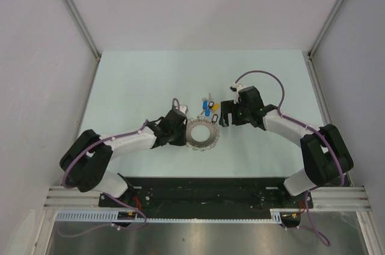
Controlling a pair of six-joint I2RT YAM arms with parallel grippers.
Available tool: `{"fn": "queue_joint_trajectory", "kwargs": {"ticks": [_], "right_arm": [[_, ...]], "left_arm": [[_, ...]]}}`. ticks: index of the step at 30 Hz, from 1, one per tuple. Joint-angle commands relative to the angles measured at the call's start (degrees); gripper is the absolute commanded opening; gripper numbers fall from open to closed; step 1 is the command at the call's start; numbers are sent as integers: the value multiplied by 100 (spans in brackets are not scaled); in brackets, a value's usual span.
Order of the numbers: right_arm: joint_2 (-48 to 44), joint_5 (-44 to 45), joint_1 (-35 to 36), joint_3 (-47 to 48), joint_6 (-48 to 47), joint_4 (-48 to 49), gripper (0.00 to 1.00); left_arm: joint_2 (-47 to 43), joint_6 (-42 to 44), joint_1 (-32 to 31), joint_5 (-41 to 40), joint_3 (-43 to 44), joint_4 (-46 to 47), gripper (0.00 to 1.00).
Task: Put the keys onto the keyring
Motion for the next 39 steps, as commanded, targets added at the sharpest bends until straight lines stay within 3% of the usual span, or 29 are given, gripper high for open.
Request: {"fn": "queue_joint_trajectory", "kwargs": {"ticks": [1,11,30,39], "right_arm": [[-122,-26,13,8,-75,167,92],[-166,-17,22,-1,-110,167,91],[-157,1,66,-1,-145,211,91],[-131,-8,66,-1,-163,219,91]], "left_arm": [[-130,-285,-43,-190,-142,106,22],[-780,-452,-35,-472,-344,326,35],[-570,-681,-35,-252,-731,1099,29],[-552,-927,-140,-181,-660,836,32]]}}
